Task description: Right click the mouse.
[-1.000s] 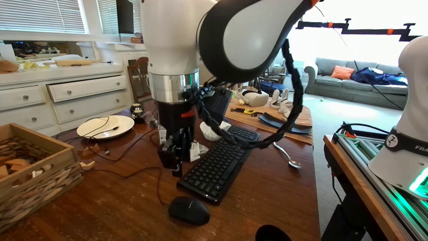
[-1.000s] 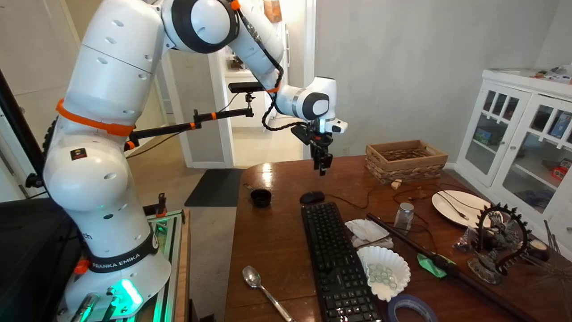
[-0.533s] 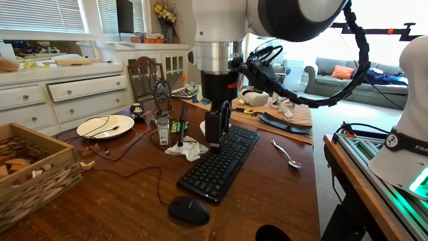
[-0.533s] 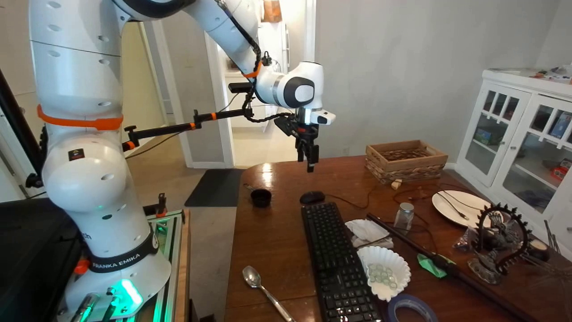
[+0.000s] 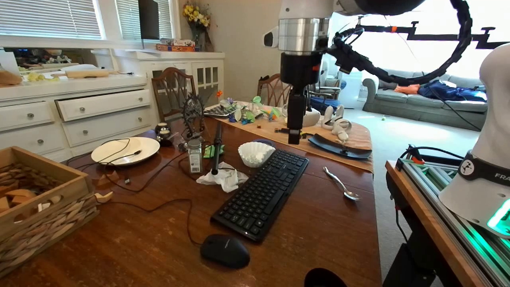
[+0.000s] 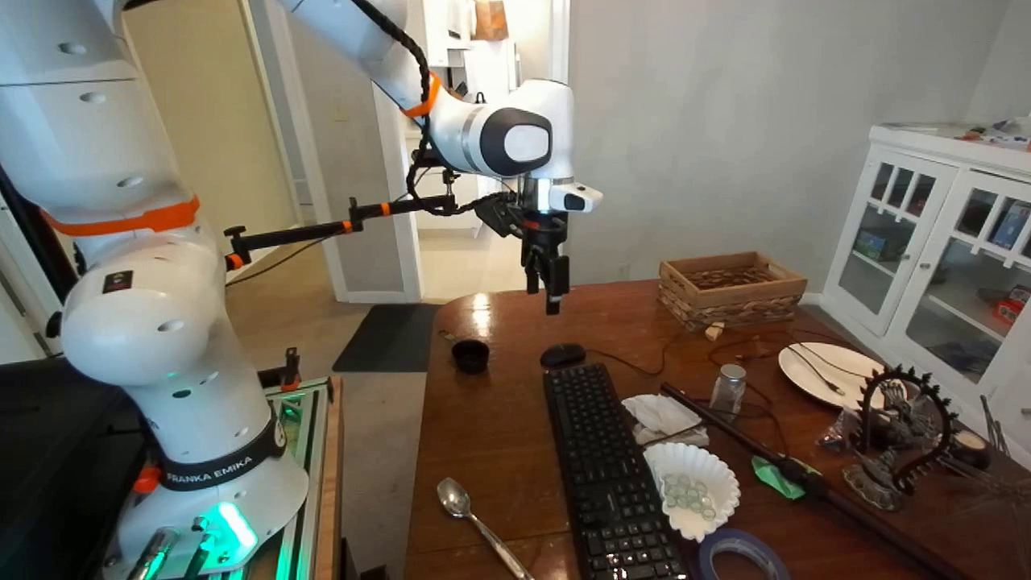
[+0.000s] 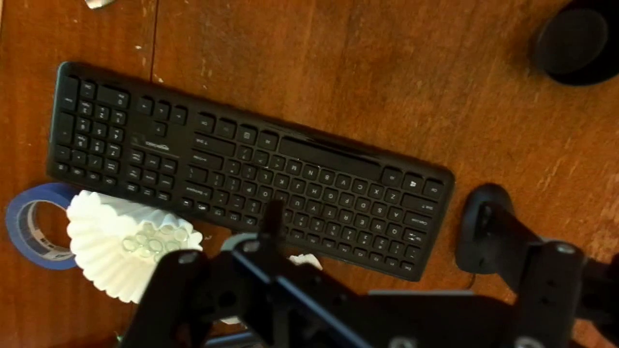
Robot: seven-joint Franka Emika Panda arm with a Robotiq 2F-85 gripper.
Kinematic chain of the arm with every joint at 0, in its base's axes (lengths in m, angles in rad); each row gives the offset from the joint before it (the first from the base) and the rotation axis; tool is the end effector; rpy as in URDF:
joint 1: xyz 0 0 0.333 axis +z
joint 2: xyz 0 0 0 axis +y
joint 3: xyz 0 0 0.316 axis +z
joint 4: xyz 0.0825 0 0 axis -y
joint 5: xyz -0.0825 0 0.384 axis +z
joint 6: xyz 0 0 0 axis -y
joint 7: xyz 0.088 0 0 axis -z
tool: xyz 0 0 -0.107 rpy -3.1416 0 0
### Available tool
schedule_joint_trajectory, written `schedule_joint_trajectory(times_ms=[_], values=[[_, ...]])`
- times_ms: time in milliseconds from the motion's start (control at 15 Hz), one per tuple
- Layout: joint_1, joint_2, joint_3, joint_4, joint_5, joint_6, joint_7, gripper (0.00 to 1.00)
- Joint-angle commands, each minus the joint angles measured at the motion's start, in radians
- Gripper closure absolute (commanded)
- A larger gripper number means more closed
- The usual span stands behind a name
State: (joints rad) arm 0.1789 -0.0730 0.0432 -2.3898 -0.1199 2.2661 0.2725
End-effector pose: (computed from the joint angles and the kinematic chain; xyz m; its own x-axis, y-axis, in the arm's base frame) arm 0.4687 0.1027 0.3429 0.9992 0.0272 -0.0279 0.0299 -0.9943 0.1022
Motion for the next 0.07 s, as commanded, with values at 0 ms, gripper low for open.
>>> schedule_joint_trajectory(times_ms=[0], values=[[-0.036, -0.009, 0.029, -0.007, 0.001, -0.002, -0.009, 0.0]])
